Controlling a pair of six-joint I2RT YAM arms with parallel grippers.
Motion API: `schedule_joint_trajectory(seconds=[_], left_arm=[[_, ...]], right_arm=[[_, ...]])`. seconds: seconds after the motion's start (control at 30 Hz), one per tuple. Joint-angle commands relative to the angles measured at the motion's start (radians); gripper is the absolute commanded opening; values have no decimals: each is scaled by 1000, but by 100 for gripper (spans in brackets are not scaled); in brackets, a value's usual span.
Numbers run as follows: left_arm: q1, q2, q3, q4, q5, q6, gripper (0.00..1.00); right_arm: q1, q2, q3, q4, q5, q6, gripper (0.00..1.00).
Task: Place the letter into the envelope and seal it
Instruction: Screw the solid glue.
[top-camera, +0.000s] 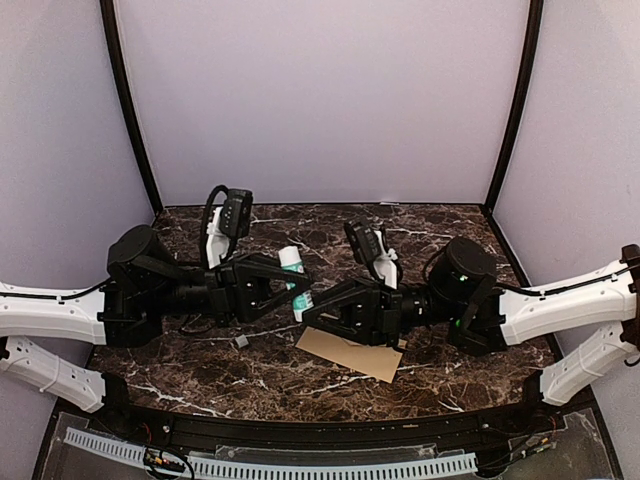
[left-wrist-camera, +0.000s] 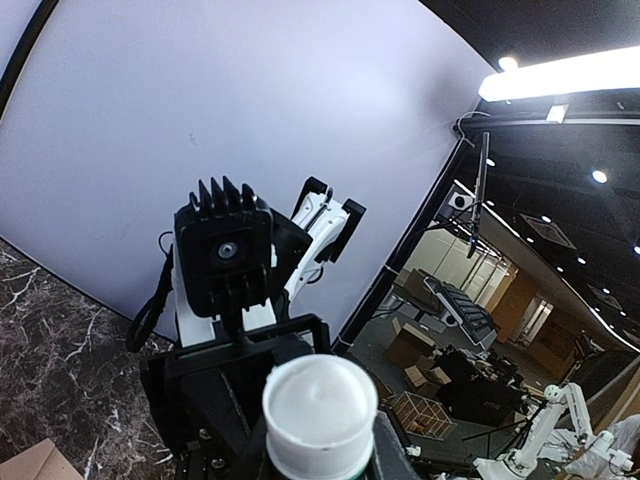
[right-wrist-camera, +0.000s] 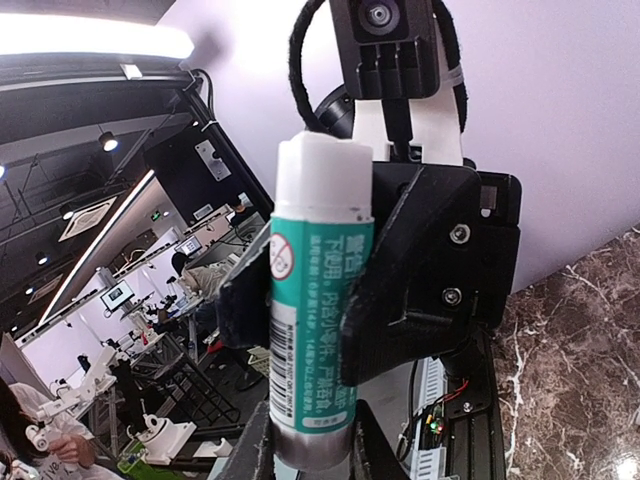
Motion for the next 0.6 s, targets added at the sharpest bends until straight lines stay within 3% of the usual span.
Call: schedule_joint_trajectory(seconds=[0.0, 0.33, 0.57], left_arm=[[-3, -14, -17, 0, -20, 12, 0], [-7, 8, -27, -157, -134, 78, 0], [-39, 78, 41, -331, -333, 85, 0]], right_arm=[[-7, -24, 3, 6, 47, -17, 8], [-38, -104, 64, -424, 285, -139, 5], [-39, -91, 211, -766, 556, -253, 5]])
